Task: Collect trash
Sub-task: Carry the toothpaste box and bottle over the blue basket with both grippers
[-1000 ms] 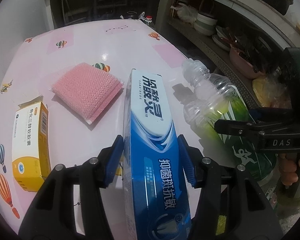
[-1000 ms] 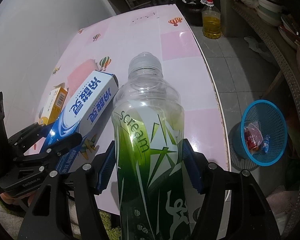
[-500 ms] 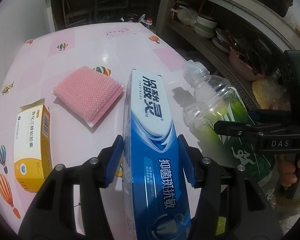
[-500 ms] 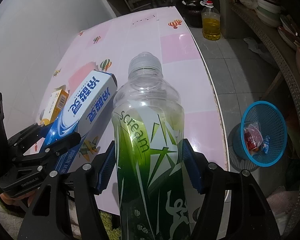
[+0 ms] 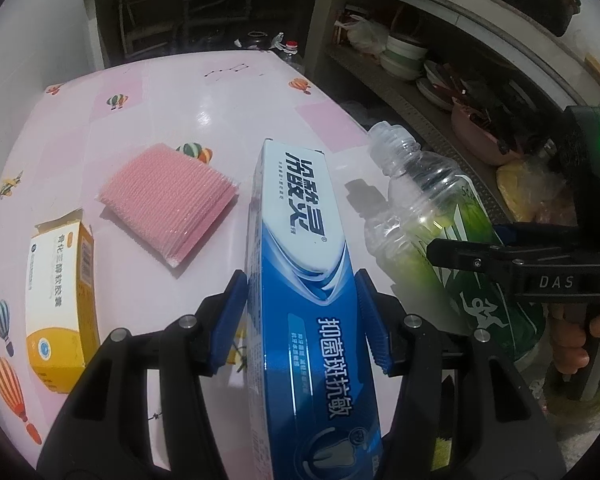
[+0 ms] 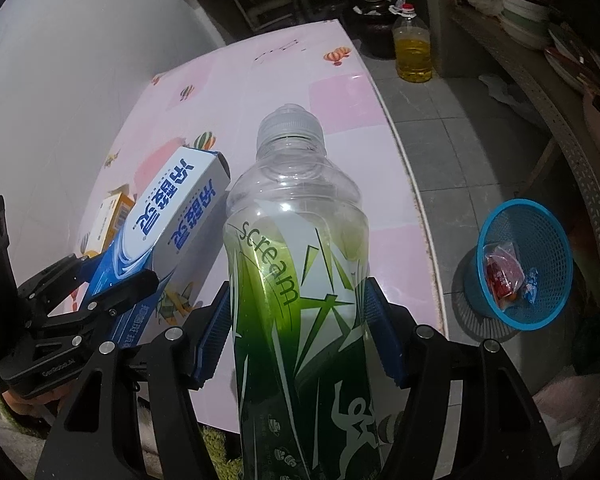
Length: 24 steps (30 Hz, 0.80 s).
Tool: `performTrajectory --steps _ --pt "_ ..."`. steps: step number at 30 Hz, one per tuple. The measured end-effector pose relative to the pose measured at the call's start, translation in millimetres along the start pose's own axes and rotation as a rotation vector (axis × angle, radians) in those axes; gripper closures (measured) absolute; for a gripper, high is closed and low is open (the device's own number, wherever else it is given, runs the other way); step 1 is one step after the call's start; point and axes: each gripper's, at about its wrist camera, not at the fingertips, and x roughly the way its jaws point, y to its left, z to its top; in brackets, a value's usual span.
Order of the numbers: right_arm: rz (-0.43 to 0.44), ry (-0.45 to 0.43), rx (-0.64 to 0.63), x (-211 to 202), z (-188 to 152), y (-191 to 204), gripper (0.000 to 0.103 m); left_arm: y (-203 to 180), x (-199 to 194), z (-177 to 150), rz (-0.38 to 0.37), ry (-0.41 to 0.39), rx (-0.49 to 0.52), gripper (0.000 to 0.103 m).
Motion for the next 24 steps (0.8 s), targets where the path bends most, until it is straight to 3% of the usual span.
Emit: performTrajectory --steps 9,24 --pt "0.012 -0.071 0.090 -23 -6 -31 0.040 -22 8 20 -0.059 0.007 0.038 0.051" --pt "-0.010 -0.177 0.264 -63 -28 -107 0.040 -93 19 56 -0.141 -0.013 0.153 0.051"
